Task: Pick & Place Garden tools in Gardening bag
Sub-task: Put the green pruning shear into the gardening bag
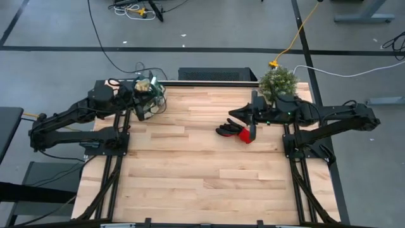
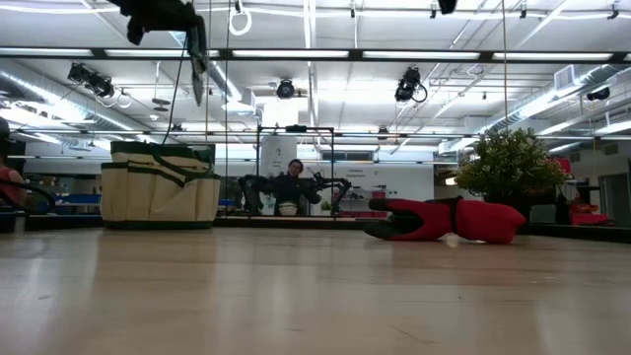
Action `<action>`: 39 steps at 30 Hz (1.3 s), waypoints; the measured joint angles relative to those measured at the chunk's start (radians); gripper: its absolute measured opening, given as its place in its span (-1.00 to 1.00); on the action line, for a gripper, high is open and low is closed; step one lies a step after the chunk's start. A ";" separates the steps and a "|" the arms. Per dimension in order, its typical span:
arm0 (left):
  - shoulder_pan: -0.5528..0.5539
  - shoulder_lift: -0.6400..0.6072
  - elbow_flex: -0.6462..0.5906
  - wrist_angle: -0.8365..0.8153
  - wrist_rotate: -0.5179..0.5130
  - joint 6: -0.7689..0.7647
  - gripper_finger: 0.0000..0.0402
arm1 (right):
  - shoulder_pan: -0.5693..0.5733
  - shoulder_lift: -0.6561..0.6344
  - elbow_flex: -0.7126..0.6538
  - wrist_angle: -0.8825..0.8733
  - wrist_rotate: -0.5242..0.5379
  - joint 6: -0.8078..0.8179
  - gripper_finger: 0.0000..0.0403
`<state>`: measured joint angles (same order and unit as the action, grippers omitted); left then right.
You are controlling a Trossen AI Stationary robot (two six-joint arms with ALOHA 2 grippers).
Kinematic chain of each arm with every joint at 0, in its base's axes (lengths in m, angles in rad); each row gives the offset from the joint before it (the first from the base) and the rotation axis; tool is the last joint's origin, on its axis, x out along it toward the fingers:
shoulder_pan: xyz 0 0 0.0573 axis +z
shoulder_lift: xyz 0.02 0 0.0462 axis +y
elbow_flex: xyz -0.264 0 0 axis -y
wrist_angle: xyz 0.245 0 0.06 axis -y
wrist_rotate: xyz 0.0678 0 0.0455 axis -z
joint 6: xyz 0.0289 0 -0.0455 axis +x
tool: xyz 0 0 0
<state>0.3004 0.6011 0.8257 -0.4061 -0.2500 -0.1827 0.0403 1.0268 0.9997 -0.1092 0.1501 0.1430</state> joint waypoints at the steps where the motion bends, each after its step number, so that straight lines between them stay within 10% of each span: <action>1: 0.000 -0.006 0.000 -0.021 -0.016 -0.003 -0.68 | 0.006 -0.018 -0.025 0.010 0.014 0.010 -1.00; 13: 0.005 -0.048 0.000 -0.135 -0.209 0.016 -0.68 | 0.026 -0.064 -0.098 0.029 0.067 0.033 -1.00; 39: 0.418 0.027 0.001 -0.177 0.041 0.117 -0.68 | 0.026 -0.067 -0.099 0.042 0.014 0.038 -1.00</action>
<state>0.7185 0.6284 0.8265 -0.5828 -0.2090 -0.0656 0.0658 0.9596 0.9009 -0.0669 0.1638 0.1815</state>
